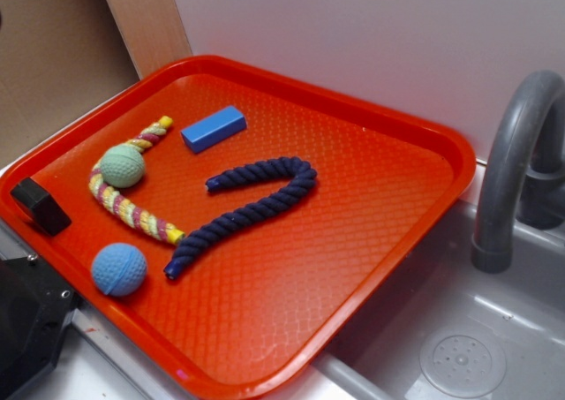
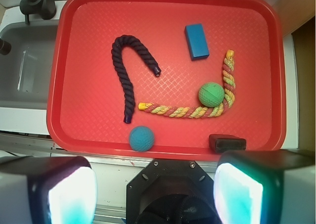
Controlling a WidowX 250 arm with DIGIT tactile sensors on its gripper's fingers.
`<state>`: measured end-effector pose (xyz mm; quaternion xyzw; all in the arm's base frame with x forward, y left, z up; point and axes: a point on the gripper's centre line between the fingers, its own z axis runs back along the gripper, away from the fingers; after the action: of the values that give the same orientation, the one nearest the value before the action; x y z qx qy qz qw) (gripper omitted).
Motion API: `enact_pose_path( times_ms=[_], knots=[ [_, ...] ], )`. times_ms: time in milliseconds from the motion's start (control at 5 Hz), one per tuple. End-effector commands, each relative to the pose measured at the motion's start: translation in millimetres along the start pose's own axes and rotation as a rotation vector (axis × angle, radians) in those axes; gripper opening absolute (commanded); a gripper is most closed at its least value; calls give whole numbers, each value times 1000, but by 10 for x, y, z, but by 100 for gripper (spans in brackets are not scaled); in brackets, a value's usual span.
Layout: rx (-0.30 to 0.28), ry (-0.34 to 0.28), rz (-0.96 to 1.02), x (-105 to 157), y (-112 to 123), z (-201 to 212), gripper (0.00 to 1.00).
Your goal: Grab the black box.
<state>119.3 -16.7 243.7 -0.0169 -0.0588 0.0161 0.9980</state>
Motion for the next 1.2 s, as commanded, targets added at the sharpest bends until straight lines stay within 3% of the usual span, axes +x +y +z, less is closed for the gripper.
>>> enact_pose_path(
  times_ms=[0,200,400,600,800,1000],
  knots=[
    [0,0,0,0,0,0,100],
    [73,24,226,132,501,-243,100],
    [93,2,475,148,860,-351,100],
    [143,40,722,21,1112,-507,100],
    [139,90,973,-129,1092,-751,100],
    [181,122,1221,-220,1069,-892,100]
  ],
)
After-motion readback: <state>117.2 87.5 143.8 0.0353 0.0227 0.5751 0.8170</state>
